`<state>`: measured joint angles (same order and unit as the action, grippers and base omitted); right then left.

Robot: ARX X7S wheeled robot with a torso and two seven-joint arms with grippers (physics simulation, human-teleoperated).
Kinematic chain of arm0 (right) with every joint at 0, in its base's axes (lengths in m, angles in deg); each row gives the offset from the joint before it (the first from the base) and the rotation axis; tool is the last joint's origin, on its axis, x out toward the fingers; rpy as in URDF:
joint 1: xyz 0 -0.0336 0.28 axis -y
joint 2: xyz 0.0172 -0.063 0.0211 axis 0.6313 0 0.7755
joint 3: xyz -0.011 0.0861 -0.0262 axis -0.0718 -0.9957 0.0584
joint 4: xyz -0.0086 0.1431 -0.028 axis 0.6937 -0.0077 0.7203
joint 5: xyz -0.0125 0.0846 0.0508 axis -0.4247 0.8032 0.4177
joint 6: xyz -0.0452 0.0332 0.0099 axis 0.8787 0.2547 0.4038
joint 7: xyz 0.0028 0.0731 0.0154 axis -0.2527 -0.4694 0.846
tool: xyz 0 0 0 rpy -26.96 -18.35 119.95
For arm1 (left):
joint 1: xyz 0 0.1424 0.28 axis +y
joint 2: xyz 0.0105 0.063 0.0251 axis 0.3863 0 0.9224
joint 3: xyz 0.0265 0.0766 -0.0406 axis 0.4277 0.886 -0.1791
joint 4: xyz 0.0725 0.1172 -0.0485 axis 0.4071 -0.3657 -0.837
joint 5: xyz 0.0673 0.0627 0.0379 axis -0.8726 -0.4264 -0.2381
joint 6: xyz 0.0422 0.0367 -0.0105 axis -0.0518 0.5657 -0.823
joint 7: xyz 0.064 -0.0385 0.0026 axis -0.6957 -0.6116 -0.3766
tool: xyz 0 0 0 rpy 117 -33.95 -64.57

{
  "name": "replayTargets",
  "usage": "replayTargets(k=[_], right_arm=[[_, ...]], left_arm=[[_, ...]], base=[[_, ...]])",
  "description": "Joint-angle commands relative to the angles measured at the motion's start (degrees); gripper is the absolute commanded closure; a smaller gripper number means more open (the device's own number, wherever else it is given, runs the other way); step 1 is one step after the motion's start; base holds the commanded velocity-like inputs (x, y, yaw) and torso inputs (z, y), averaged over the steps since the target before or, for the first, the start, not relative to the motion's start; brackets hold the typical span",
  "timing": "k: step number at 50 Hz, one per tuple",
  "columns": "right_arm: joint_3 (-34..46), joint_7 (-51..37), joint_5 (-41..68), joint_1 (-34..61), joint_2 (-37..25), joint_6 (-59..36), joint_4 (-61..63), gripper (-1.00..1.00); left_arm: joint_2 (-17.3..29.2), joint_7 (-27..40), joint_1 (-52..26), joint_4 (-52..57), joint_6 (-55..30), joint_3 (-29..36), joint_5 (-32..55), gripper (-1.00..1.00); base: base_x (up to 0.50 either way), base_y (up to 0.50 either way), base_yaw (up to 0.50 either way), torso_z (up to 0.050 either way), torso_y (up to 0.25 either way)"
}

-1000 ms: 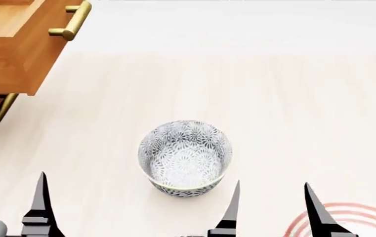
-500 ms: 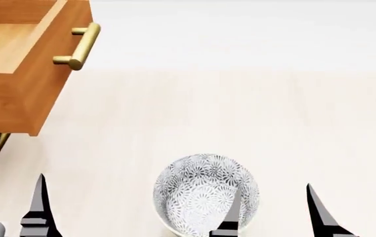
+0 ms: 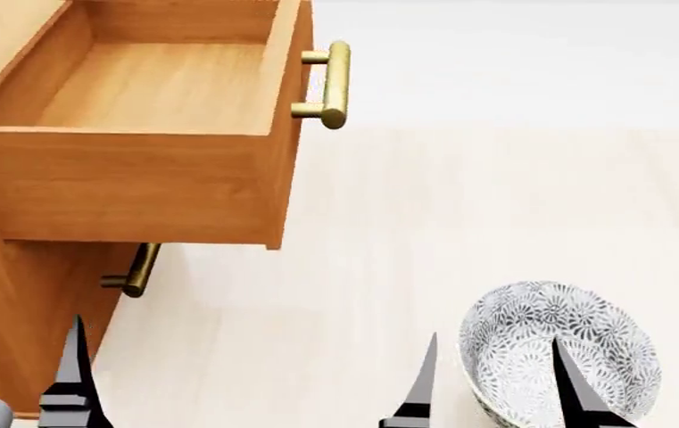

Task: Put the ketchup in the top drawer of the cabinet.

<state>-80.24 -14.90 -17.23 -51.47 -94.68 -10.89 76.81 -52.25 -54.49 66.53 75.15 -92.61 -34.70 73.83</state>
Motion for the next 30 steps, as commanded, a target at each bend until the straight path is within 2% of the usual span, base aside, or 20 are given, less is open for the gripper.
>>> replayTargets(k=[1,12,30], right_arm=[[0.4,-0.5,0.3,0.0,-0.4,0.1,-0.2,-1.0],[0.8,-1.0,0.2,-0.1,-0.7,1.2,-1.0,-1.0],[0.8,-1.6,1.5,0.1,-1.2,1.1,-0.7,-1.0]], left_arm=[[0.4,0.4,0.0,0.0,0.0,0.4,0.4,-1.0],[1.1,1.1,0.0,-0.1,0.3,0.8,1.3,-1.0],[2.2,2.6,-0.2,-0.2,0.4,1.4,2.2,-1.0]], base=[[0.0,0.5,0.0,0.0,0.0],[0.0,0.5,0.0,0.0,0.0],[0.0,0.0,0.0,0.0,0.0]])
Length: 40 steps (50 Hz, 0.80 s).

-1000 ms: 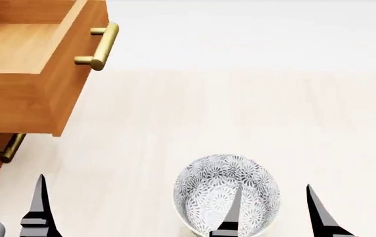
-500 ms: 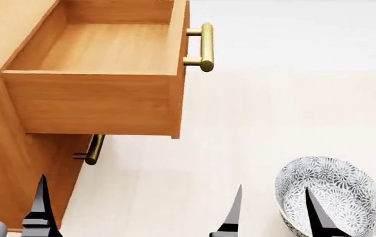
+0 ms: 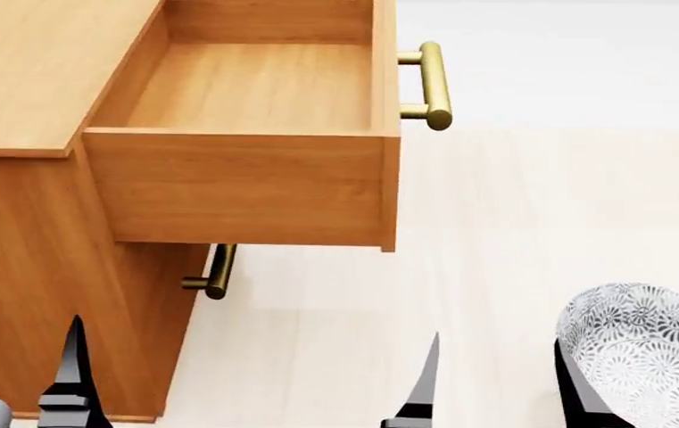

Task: Put the ketchup in the top drawer of the cabinet.

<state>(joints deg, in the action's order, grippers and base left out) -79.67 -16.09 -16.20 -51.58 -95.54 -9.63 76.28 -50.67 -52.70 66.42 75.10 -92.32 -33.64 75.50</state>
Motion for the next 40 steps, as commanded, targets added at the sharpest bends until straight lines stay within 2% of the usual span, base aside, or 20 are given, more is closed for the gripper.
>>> replayTargets(k=[1,4,20,40], right_arm=[[0.5,-0.2,0.7,0.3,-0.4,-0.9,0.1,-1.0],[0.2,-0.4,1.4,0.1,-0.5,-0.5,0.1,-1.0],[1.2,-1.8,0.3,0.2,-2.0,1.0,0.9,-1.0],[-7.6,0.4,5.6,1.8,-9.1,-0.5,-0.1,-1.0]], left_arm=[[0.7,0.8,0.0,-0.1,0.1,0.4,0.6,-1.0],[0.9,1.0,0.0,-0.1,0.3,0.5,0.6,-1.0],[1.5,1.9,-0.1,-0.4,0.6,1.0,1.4,-1.0],[2.1,2.9,-0.3,-1.9,1.6,2.1,1.3,-1.0]], base=[[0.0,-0.33,0.0,0.0,0.0],[0.0,-0.44,0.0,0.0,0.0],[0.0,0.0,0.0,0.0,0.0],[0.0,0.0,0.0,0.0,0.0]])
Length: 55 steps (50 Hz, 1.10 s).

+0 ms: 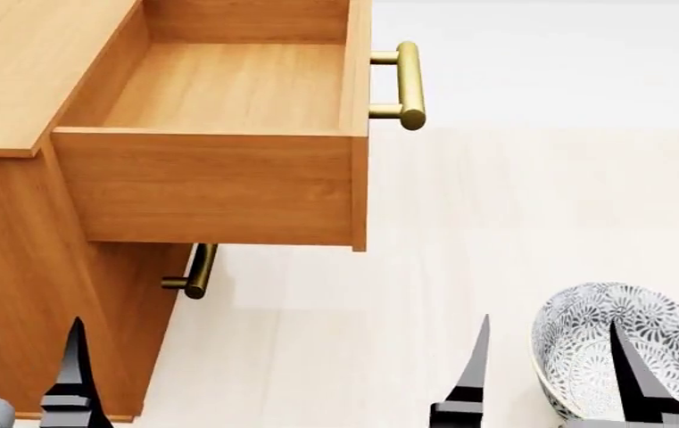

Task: Put the ketchup in the top drawer of the cabinet.

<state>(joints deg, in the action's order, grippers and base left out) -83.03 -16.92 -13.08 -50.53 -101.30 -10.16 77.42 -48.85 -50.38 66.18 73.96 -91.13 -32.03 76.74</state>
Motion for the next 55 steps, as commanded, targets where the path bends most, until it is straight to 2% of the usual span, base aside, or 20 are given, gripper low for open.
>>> replayTargets(k=[1,11,27,34,43,55], right_arm=[[-4.4,1.3,2.5,0.8,-3.7,-0.1,-1.4,-1.0],[-10.0,3.4,6.5,2.3,-7.1,0.1,-3.5,-1.0],[-13.3,8.0,9.8,6.2,-11.2,0.4,-12.0,-1.0],[-12.9,15.2,12.9,5.4,-14.7,1.6,-13.4,-1.0],[-16.2,20.8,17.1,-1.5,-15.9,4.8,-12.2,-1.0],[-23.5,21.5,18.9,-12.8,-15.5,8.2,-7.6,-1.0]], left_arm=[[0.3,0.7,-0.1,-0.7,0.4,0.5,0.1,-1.0],[0.5,1.1,-0.3,-1.5,1.1,0.8,0.1,-1.0],[0.8,2.4,-0.1,-1.3,0.9,1.6,-0.1,-1.0],[0.7,2.9,0.0,-1.5,1.1,1.9,-0.3,-1.0],[0.9,3.4,-0.3,-1.9,1.1,1.8,-0.1,-1.0],[1.1,3.6,-1.0,-3.0,1.3,1.8,0.3,-1.0]], base=[[0.0,0.0,0.0,0.0,0.0],[0.0,0.0,0.0,0.0,0.0],[0.0,0.0,0.0,0.0,0.0],[0.0,0.0,0.0,0.0,0.0],[0.0,0.0,0.0,0.0,0.0],[0.0,0.0,0.0,0.0,0.0]])
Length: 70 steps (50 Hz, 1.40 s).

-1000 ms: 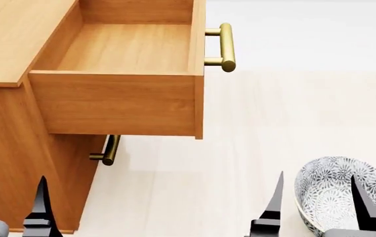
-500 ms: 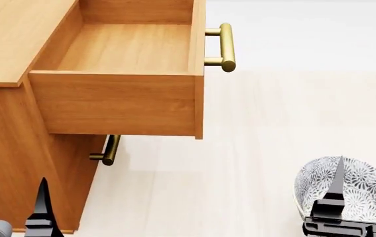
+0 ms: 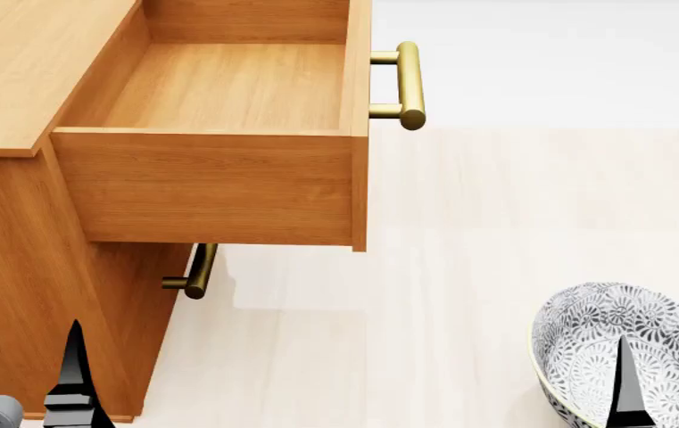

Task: Put the ketchup in the top drawer of the cabinet.

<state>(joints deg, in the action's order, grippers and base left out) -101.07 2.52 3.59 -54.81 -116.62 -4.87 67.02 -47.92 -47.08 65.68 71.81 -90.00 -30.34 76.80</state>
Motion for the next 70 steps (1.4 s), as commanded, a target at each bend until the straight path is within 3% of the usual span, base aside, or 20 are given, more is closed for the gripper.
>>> replayTargets(k=[1,36,70], right_arm=[[-5.9,2.0,2.3,-9.2,-0.1,3.0,3.1,-1.0],[-13.2,3.3,0.9,-20.6,6.4,11.8,1.4,-1.0],[-13.1,5.3,-0.8,-24.5,10.7,16.9,-0.9,-1.0]], left_arm=[[0.2,0.3,-0.5,-0.9,0.2,0.1,0.3,-1.0],[0.6,0.6,-1.4,-3.8,1.5,0.7,1.2,-1.0],[1.4,1.4,-1.0,-3.7,2.0,1.0,2.0,-1.0]], base=[[0.0,0.0,0.0,0.0,0.0],[0.0,0.0,0.0,0.0,0.0],[0.0,0.0,0.0,0.0,0.0]])
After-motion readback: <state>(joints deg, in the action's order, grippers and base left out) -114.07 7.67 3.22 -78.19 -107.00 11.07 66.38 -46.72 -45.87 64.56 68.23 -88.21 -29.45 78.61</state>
